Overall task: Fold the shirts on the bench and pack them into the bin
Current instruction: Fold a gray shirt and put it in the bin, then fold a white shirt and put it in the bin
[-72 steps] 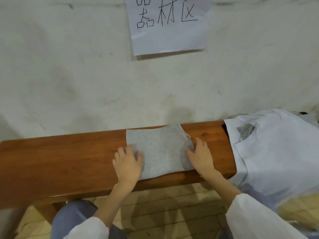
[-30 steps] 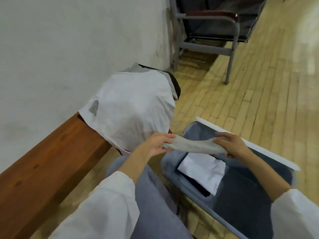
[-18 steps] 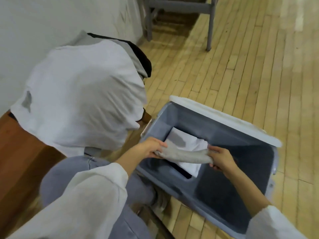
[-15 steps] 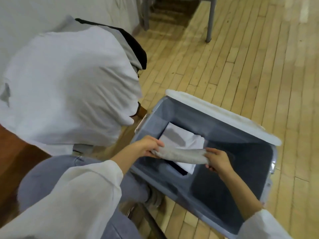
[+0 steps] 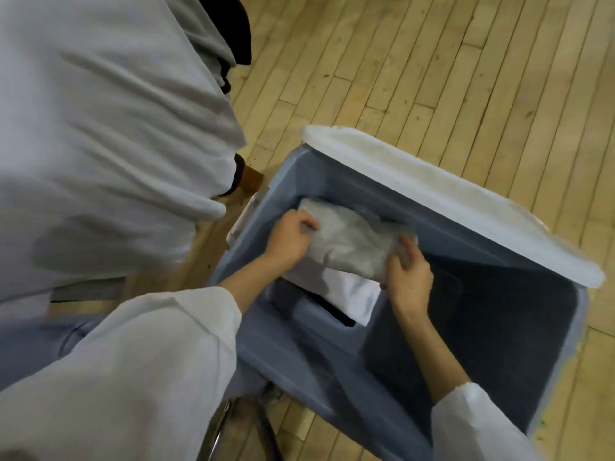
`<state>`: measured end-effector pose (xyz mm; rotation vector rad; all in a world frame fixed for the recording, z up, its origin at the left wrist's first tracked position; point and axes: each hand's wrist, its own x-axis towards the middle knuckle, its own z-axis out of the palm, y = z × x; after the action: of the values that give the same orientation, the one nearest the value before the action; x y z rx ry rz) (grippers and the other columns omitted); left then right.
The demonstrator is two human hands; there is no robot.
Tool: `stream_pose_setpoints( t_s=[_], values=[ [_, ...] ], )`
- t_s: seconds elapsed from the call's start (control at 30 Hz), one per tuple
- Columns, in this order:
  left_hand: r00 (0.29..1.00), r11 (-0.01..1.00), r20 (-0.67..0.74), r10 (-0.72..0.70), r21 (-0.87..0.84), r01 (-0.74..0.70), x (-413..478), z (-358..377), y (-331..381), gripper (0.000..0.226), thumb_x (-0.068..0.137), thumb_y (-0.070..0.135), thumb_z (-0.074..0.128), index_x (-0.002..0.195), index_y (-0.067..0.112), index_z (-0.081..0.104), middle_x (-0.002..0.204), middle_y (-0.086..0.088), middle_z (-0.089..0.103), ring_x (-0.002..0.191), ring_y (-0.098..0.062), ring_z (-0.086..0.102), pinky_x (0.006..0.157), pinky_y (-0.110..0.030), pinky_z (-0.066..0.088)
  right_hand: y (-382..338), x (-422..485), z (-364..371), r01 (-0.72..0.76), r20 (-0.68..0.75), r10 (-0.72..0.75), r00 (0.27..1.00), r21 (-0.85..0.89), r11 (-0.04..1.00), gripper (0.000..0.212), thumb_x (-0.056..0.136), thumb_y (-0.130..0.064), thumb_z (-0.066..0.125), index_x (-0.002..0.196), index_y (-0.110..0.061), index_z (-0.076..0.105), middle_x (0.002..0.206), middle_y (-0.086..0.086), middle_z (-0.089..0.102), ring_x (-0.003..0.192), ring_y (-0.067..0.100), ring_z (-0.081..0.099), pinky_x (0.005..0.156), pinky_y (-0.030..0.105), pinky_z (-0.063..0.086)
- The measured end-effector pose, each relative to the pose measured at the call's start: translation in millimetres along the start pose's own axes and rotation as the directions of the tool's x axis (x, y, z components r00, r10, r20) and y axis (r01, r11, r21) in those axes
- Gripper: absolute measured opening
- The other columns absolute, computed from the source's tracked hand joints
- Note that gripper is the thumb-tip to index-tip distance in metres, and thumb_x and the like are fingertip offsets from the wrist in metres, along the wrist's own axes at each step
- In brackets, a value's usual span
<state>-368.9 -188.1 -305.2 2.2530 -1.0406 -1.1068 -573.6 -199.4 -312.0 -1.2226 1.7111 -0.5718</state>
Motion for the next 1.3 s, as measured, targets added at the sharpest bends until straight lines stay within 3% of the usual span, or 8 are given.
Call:
stream_pose_setpoints(
  t_s=[0.23,0.33,0.5,0.8,0.9,1.0,1.17,1.3],
  values=[
    [0.866,0.929,0.361,-0.345,0.262,0.261,37,31,-69,0.014,0.092,0.005,0.049,0.081,0.009,0.057,0.107,-0.019,0.059,0.092,-0.022,0.052,0.078,-0.027,0.042,82,-1,66,-0.285,0.170,0.281,0.945,0.001,0.959,0.066,0.092,-0.015,0.050,0.148,-0.036,0.022,0.115,0.009,0.059,0.086,0.032,0.064,0.078,0.047,0.056],
    [0.721,0.868,0.484,-0.496,0.257,0.425,39,25,-86,0.025,0.093,0.013,0.051,0.070,0.012,0.043,0.078,-0.007,0.043,0.066,-0.015,0.041,0.054,-0.024,0.032,101,-9,81,-0.282,0.136,0.279,0.951,0.002,0.959,0.066,0.089,0.002,0.051,0.145,-0.025,0.031,0.143,0.007,0.040,0.116,0.019,0.048,0.094,0.030,0.041],
    [0.749,0.796,0.305,-0.589,0.058,0.602,44,33,-87,0.014,0.087,0.005,0.052,0.096,-0.003,0.058,0.093,-0.017,0.059,0.091,-0.027,0.059,0.066,-0.033,0.048,106,-9,89,-0.306,-0.012,0.306,0.952,-0.020,0.952,0.056,0.092,0.000,0.043,0.142,-0.024,0.041,0.135,0.010,0.037,0.104,0.026,0.051,0.084,0.028,0.039],
    [0.870,0.718,0.116,-0.480,0.623,0.312,17,54,-81,0.027,0.096,0.014,0.046,0.114,-0.001,0.060,0.134,-0.018,0.048,0.112,-0.032,0.056,0.089,-0.038,0.049,125,-1,88,-0.298,-0.096,0.289,0.953,-0.484,0.823,0.046,0.092,-0.017,0.051,0.137,-0.019,0.043,0.135,0.019,0.039,0.118,0.041,0.044,0.092,0.047,0.041],
    [0.935,0.634,0.131,-0.329,0.764,0.116,9,59,-81,0.034,0.094,0.011,0.047,0.126,0.001,0.051,0.143,-0.018,0.031,0.119,-0.030,0.048,0.094,-0.034,0.044,123,18,93,0.048,-0.037,-0.088,0.995,-0.599,0.800,0.055,0.078,0.007,0.061,0.131,-0.002,0.051,0.140,0.026,0.039,0.129,0.043,0.037,0.103,0.056,0.037],
    [0.941,0.654,0.281,-0.190,0.751,-0.093,6,66,-85,0.043,0.092,0.012,0.048,0.135,0.007,0.044,0.151,-0.016,0.017,0.133,-0.032,0.030,0.109,-0.036,0.031,122,48,105,0.454,0.339,-0.302,0.891,-0.643,0.616,0.066,0.082,0.005,0.059,0.143,-0.006,0.038,0.152,0.022,0.025,0.143,0.035,0.015,0.117,0.048,0.011],
    [0.824,0.696,0.513,-0.240,0.683,-0.222,8,66,-103,0.063,0.093,0.006,0.044,0.150,0.019,0.022,0.157,-0.007,-0.019,0.145,-0.031,-0.011,0.119,-0.043,0.002,131,70,105,0.313,0.370,-0.010,0.929,-0.770,0.556,0.079,0.096,-0.054,0.034,0.152,-0.011,-0.002,0.159,0.012,-0.010,0.145,0.028,-0.015,0.118,0.043,-0.009],
    [0.809,0.688,0.505,-0.300,0.703,-0.183,20,61,-108,0.062,0.094,0.012,0.044,0.150,0.028,0.023,0.156,-0.010,-0.022,0.145,-0.030,-0.013,0.120,-0.043,0.003,119,71,117,0.219,0.333,0.150,0.931,-0.837,0.501,0.090,0.093,-0.061,0.033,0.150,-0.005,-0.007,0.158,0.016,-0.013,0.144,0.033,-0.015,0.117,0.049,-0.006]
  ],
)
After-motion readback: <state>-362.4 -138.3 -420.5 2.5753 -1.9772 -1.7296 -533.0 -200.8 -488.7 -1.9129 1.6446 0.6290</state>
